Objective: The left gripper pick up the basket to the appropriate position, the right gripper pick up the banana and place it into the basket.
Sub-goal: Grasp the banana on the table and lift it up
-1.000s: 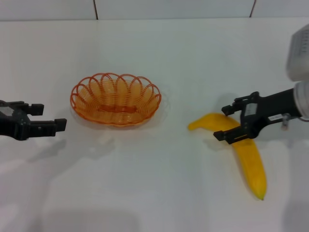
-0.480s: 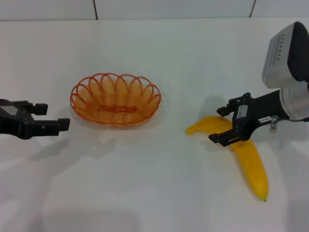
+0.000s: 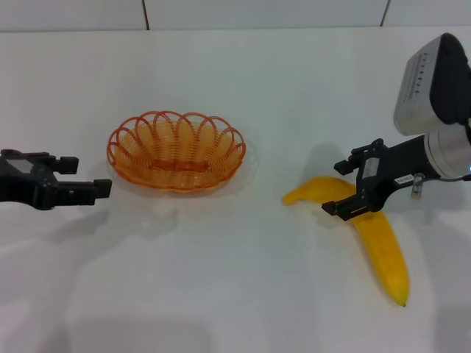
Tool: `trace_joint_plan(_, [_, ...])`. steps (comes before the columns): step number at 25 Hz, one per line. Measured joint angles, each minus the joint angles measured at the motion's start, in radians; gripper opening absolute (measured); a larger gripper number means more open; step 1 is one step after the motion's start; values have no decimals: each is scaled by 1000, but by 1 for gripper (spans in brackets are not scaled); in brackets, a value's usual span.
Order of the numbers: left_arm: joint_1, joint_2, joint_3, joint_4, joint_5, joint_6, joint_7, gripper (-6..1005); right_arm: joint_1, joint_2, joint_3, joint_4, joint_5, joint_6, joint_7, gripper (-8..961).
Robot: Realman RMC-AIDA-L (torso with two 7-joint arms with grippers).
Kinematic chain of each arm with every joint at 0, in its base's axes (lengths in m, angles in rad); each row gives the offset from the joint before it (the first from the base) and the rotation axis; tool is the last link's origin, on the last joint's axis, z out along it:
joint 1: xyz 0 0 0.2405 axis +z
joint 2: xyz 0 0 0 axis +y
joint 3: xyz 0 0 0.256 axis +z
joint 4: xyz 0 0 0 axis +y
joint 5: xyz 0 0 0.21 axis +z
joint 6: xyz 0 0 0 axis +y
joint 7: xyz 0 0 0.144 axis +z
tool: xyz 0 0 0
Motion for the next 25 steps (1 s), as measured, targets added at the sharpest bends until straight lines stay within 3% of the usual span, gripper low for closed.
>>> trace_joint_plan(25, [-6, 0, 4, -2, 0, 0, 14, 810, 40, 0, -2, 64, -29, 13, 13, 818])
